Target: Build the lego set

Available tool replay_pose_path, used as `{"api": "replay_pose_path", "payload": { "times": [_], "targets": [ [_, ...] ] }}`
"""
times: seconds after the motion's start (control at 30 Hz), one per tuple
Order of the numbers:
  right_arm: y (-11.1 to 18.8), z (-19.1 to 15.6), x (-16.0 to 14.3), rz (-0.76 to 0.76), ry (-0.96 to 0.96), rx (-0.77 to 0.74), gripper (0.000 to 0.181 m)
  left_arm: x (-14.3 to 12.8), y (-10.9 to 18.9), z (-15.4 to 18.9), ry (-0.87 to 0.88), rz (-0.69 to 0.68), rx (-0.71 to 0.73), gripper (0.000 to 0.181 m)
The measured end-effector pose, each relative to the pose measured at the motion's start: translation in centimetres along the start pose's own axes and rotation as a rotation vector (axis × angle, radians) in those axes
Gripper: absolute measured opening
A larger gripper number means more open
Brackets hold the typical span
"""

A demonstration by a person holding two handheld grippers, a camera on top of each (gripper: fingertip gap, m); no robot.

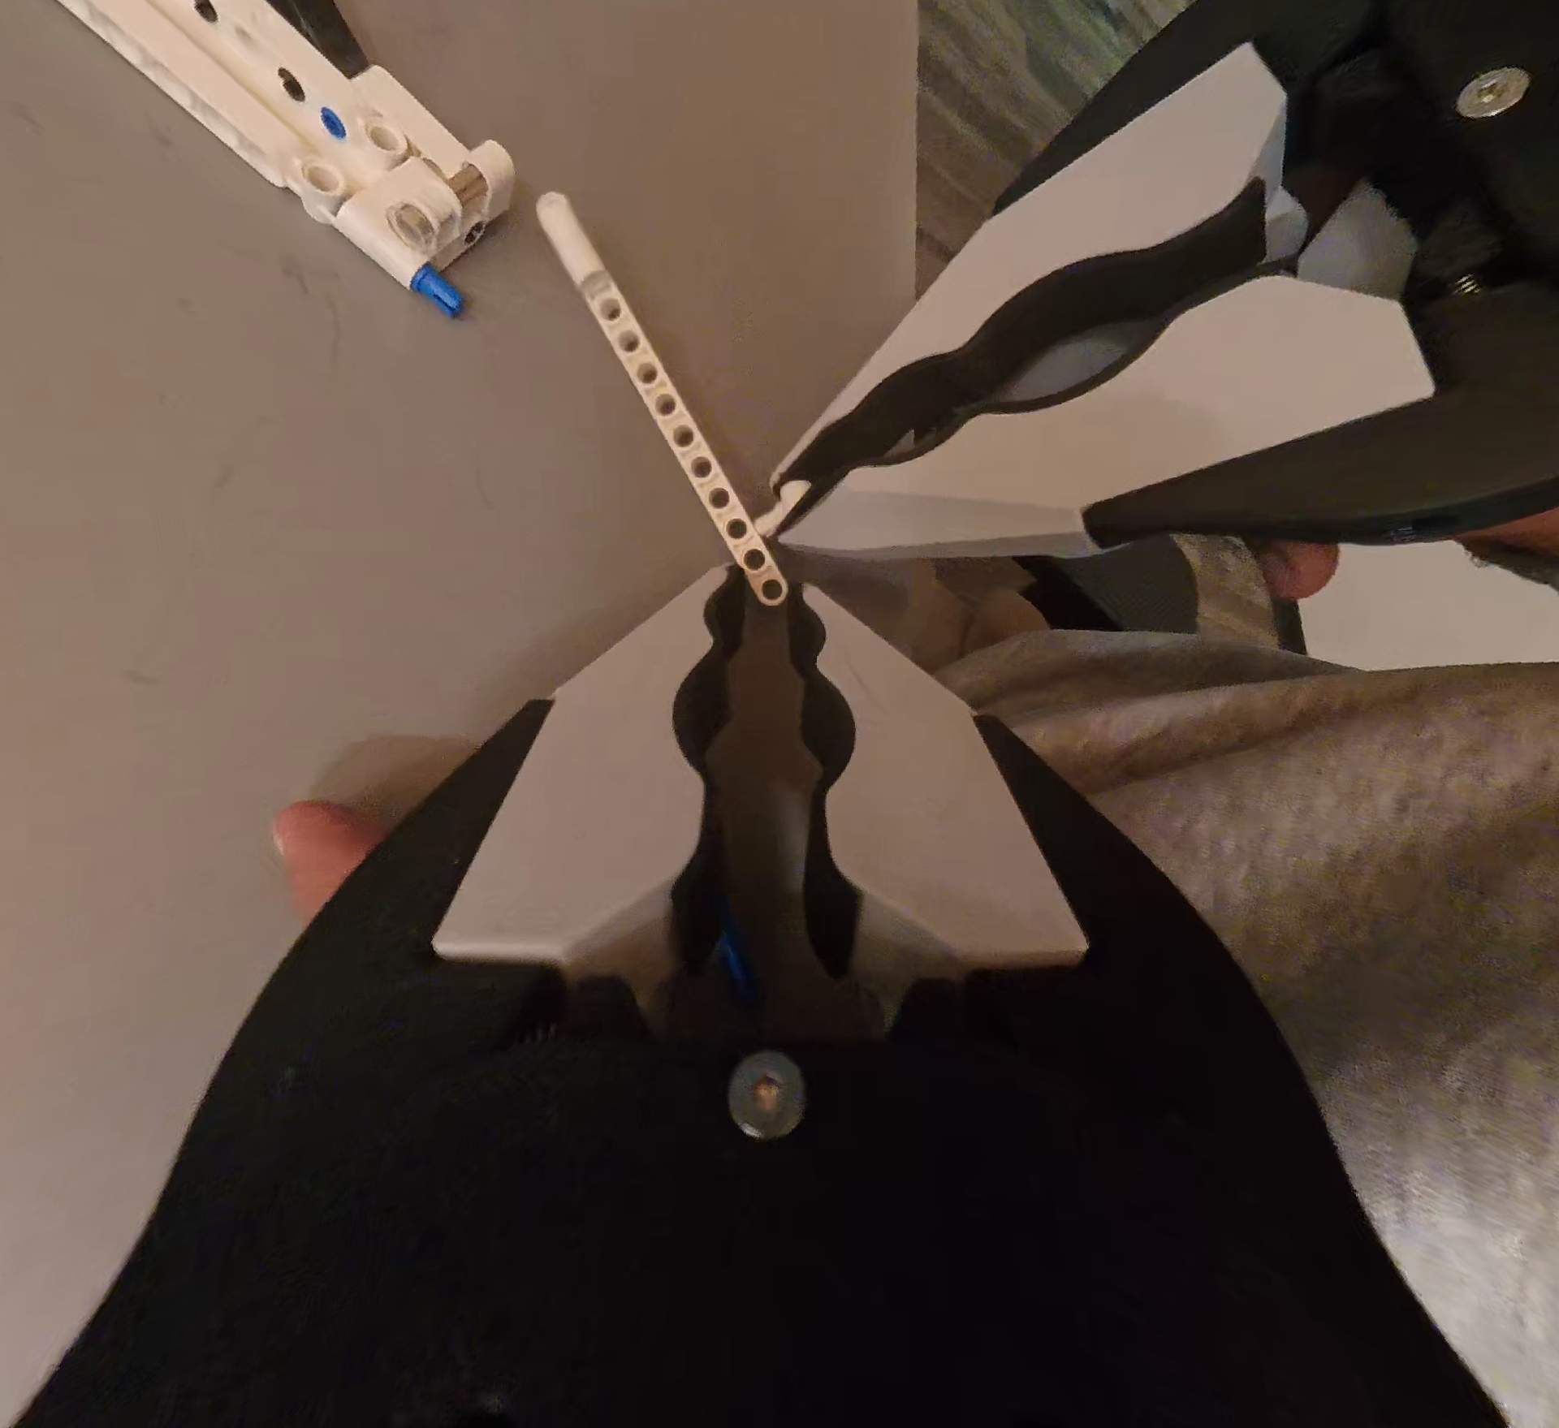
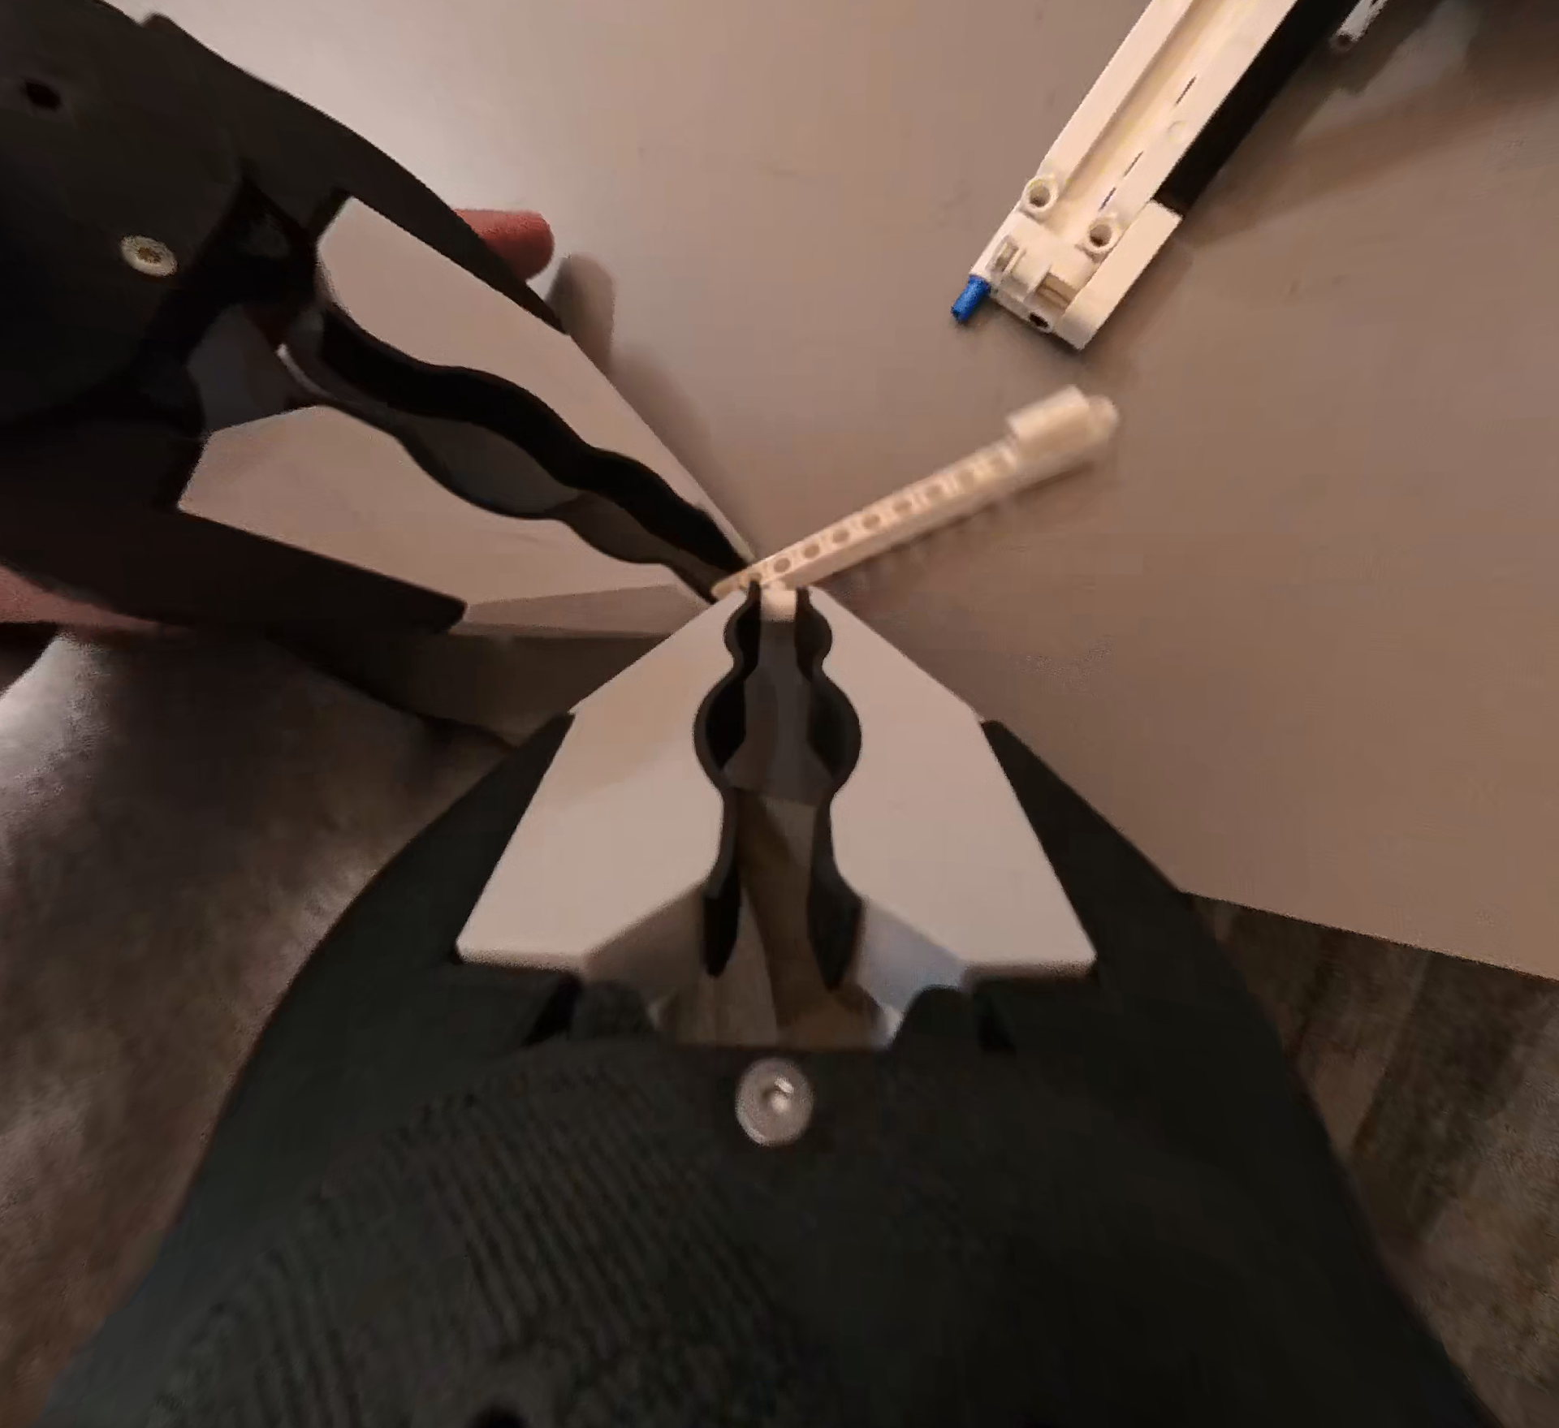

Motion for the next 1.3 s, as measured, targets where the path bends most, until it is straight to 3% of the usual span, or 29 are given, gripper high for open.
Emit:
{"api": "replay_pose_path", "payload": {
  "times": [0.57, 1.03, 1.17, 1.3],
  "targets": [
    [-0.5, 0.5, 0.4, -0.033, 0.112, 0.022, 0.006, 0.3, -0.8, 0.5, -0.027, 0.007, 0.051, 0.013],
    [-0.8, 0.0, 1.7, -0.179, 0.473, 0.022, 0.006, 0.1, -0.7, 0.3, 0.032, 0.044, 0.025, 0.008],
    [0.3, 0.3, 2.1, -0.126, 0.507, 0.016, 0.006, 0.3, 1.0, -0.3, 0.1, 0.206, -0.072, 0.016],
    [2.6, 0.3, 2.1, 0.145, 0.594, 0.032, 0.006, 0.6, 2.9, -1.1, 0.234, 0.426, -0.302, 0.023]
  ]
}}
Point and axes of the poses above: each gripper's, where its closed fingertips meet, y back along the fingers, x out of its top, z = x × y across the jaws, the point moved 10 cm from there along y, back along the fingers, and after that the axes turned 9 degrees about -x, right-handed, at the moved point
